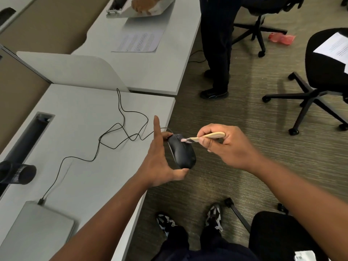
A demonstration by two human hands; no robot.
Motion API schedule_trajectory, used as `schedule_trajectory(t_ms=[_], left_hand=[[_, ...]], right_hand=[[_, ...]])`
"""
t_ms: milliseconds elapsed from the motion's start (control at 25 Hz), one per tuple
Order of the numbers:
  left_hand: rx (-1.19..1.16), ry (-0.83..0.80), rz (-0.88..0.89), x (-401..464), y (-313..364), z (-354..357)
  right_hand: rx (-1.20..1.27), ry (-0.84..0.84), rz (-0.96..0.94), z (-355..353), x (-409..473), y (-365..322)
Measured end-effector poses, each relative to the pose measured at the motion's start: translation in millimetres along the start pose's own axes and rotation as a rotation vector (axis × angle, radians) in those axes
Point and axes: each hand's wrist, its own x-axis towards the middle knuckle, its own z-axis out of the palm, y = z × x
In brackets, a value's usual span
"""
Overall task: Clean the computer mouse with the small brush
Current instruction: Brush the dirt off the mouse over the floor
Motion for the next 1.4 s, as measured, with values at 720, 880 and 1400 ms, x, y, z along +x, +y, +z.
schedule_trajectory(t_ms=[720, 880, 1400], left_hand=[[0.01, 0.051, -0.005, -5.1, -0.5, 3.4], [0.172, -0.009, 0.029, -4.0, 5.6, 2.2], [0.305, -0.054, 0.019, -6.3, 13.5, -2.0]], right_hand=[[0.027, 0.007, 0.011, 3.4, 1.1, 4.5], [-0.075, -0.025, -0.151, -9.6, 22.3, -21.8], [-0.235, -0.223, -0.116, -13.2, 26.8, -48.7]])
